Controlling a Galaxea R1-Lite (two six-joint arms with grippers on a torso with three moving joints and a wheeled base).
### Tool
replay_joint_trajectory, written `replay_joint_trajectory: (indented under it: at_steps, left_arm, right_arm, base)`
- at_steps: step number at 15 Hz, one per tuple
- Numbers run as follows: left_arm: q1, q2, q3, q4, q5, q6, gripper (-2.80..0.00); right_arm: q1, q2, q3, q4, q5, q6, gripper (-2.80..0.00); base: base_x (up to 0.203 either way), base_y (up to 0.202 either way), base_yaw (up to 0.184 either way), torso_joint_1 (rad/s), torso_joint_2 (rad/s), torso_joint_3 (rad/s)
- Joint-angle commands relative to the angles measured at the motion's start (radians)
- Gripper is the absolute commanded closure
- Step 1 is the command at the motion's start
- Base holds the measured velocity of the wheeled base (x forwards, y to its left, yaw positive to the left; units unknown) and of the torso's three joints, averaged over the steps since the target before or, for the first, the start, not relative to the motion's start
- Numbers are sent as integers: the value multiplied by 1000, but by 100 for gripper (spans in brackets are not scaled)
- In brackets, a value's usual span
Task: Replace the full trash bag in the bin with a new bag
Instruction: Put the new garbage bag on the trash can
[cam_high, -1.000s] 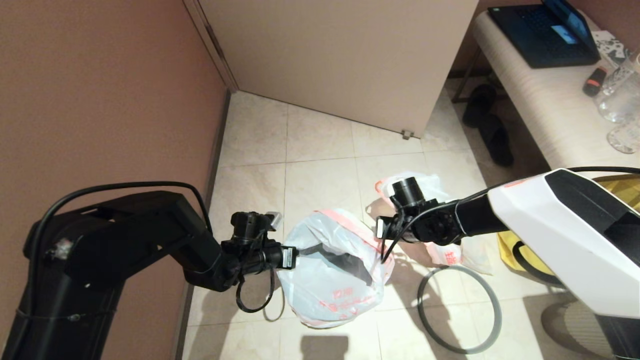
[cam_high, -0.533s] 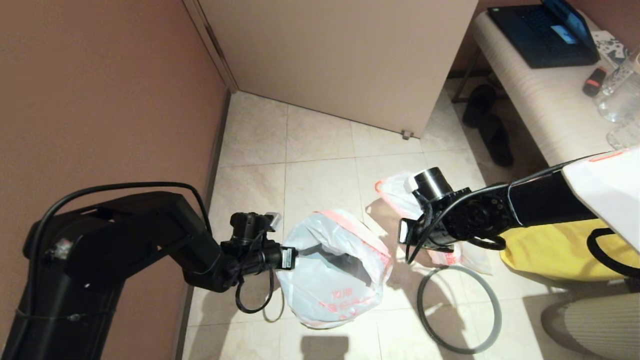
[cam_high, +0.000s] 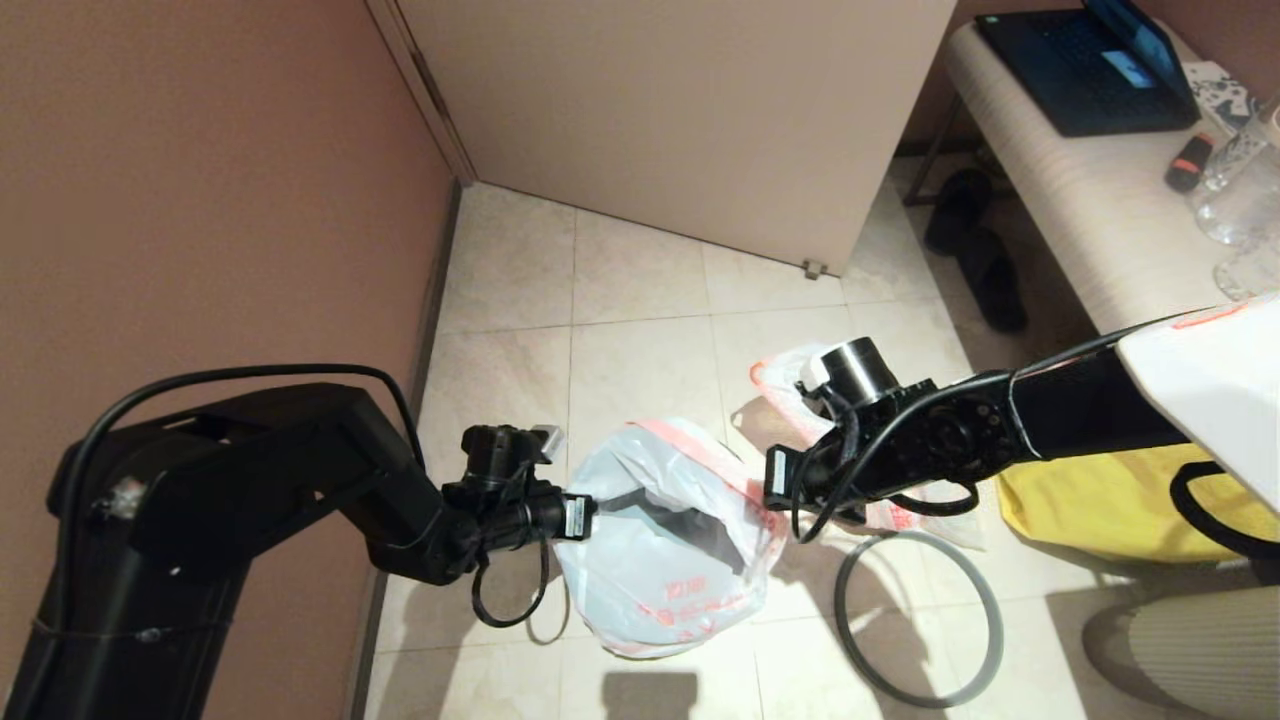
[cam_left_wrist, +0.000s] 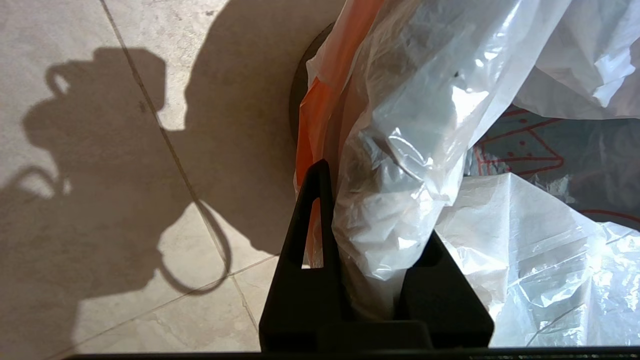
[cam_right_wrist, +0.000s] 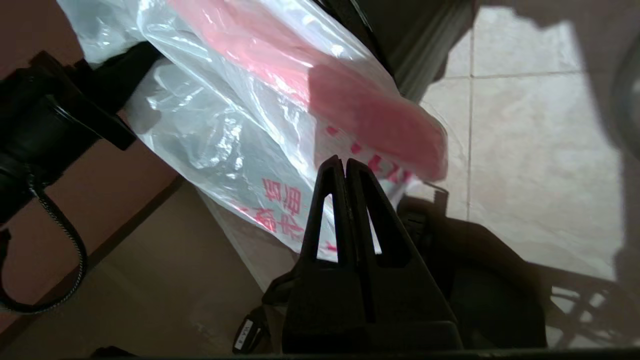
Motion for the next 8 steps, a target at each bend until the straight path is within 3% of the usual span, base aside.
replay_joint_trajectory:
  at_steps: [1,8]
  left_arm:
    - [1,0,-1,-4,-1,-1,0]
    - [1,2,-1,-4,1,0,0]
  right_arm:
    - [4,50,-6,-19,10,6,0]
    - [1,77,2,-6,-7,9,0]
  base:
    - [0,0,0,0,0,0]
    - [0,0,0,0,0,0]
